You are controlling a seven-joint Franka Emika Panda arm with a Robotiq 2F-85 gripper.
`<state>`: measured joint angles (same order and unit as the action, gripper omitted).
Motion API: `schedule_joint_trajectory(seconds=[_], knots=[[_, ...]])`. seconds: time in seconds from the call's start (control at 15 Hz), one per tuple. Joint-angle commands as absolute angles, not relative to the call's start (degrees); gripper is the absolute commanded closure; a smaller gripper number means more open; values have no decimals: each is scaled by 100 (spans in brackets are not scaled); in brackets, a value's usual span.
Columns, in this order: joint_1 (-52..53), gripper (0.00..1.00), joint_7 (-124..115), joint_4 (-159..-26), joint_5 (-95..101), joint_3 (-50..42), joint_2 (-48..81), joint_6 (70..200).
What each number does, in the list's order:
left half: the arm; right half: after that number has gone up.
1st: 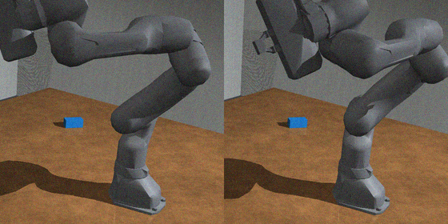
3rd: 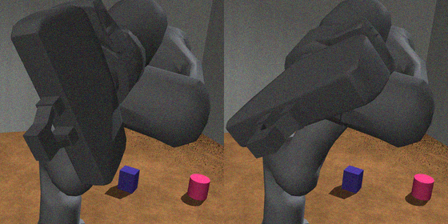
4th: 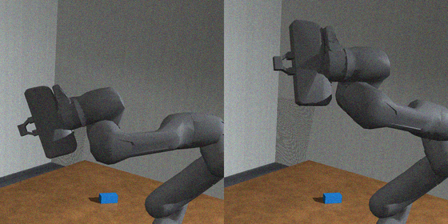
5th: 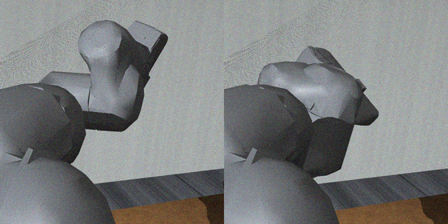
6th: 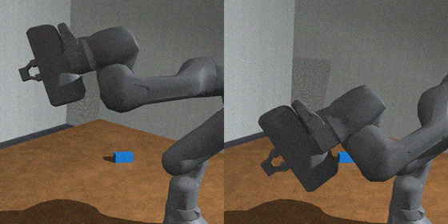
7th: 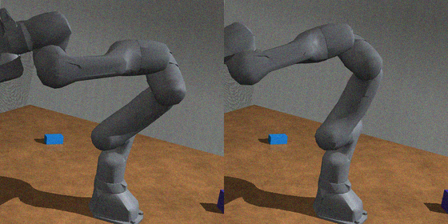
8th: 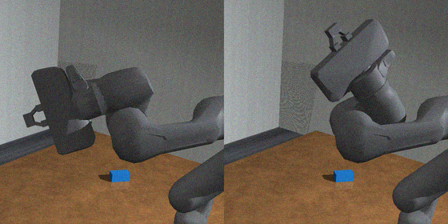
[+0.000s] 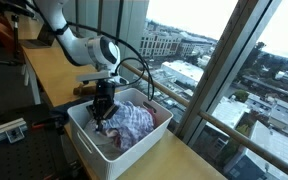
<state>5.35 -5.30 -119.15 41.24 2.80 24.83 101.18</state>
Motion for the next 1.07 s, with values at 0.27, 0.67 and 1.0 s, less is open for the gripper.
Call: schedule_joint_trajectory(seconds=[0.27, 0.67, 1.0], knots=[[399, 65, -425, -11378, 3979, 99, 3542, 10367], [984, 22, -807, -11632, 4098, 379, 2514, 9988], [1645, 0, -1187, -11315, 4210, 797, 1752, 9188]])
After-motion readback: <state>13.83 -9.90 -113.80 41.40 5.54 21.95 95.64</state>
